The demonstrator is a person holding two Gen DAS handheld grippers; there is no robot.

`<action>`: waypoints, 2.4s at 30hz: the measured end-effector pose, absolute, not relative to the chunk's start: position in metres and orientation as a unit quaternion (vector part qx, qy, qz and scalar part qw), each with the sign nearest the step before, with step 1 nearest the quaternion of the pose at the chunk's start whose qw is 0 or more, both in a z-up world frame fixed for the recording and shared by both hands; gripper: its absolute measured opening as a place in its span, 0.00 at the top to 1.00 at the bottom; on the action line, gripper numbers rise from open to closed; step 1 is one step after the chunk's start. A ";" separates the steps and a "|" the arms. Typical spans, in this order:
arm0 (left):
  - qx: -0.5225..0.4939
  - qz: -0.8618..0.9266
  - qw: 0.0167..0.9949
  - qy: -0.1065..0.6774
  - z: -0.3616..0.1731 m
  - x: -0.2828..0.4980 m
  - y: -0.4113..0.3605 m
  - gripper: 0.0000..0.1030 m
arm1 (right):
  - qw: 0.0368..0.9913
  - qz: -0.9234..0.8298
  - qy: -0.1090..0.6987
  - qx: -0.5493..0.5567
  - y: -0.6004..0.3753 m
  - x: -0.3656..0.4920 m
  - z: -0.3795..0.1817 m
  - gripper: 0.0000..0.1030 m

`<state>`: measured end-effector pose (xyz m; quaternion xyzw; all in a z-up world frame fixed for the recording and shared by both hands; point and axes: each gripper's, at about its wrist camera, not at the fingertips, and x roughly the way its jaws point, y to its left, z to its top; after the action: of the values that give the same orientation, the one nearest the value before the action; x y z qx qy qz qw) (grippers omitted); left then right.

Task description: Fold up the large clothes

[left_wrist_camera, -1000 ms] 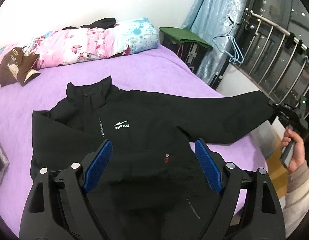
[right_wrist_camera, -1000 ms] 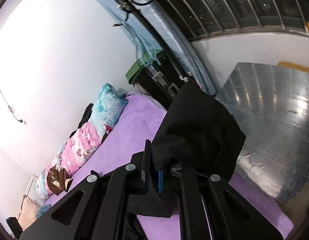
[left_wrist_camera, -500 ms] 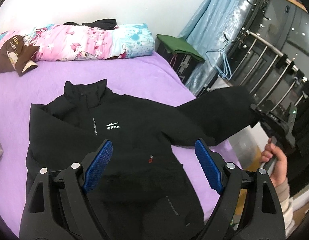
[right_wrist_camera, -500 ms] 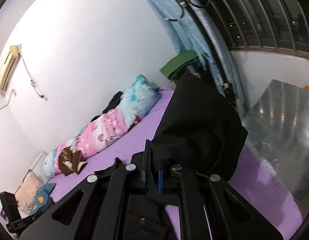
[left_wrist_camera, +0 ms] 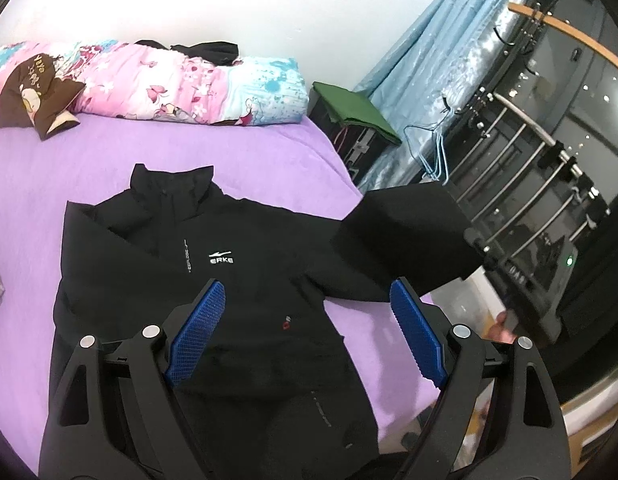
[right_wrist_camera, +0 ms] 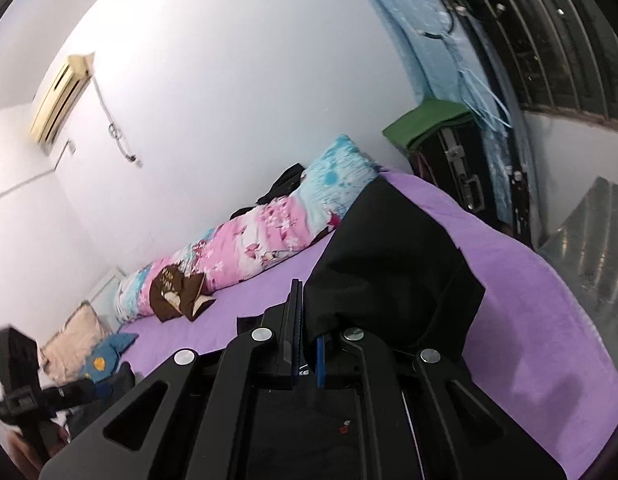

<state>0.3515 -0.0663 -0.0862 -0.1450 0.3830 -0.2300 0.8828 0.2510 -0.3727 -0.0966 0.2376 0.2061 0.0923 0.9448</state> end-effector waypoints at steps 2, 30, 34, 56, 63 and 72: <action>-0.149 -0.232 0.882 0.382 -0.081 0.350 -0.063 0.21 | 0.946 0.103 0.207 0.227 -0.354 0.249 -0.098 0.95; -0.164 -0.227 0.761 0.585 -0.082 0.413 -0.045 0.20 | 0.968 0.141 0.184 -0.095 -0.121 0.199 -0.155 0.95; -0.054 -0.220 0.746 0.627 -0.077 0.431 -0.077 0.20 | 0.963 0.143 0.175 -0.144 -0.100 0.196 -0.167 0.95; 0.385 -0.035 0.644 0.660 -0.172 0.437 -0.239 0.25 | 0.944 0.144 0.182 -0.234 -0.048 0.202 -0.199 0.95; 0.443 0.013 0.618 0.649 -0.187 0.437 -0.249 0.29 | 0.942 0.139 0.184 -0.245 -0.042 0.203 -0.200 0.95; 0.478 0.026 0.585 0.655 -0.220 0.427 -0.257 0.33 | 0.939 0.138 0.176 -0.260 -0.037 0.200 -0.197 0.95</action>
<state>0.4268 -0.2567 -0.2203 0.4781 0.6546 0.0263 0.5851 0.2000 -0.0367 -0.1974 -0.2601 0.1759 0.1375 0.9394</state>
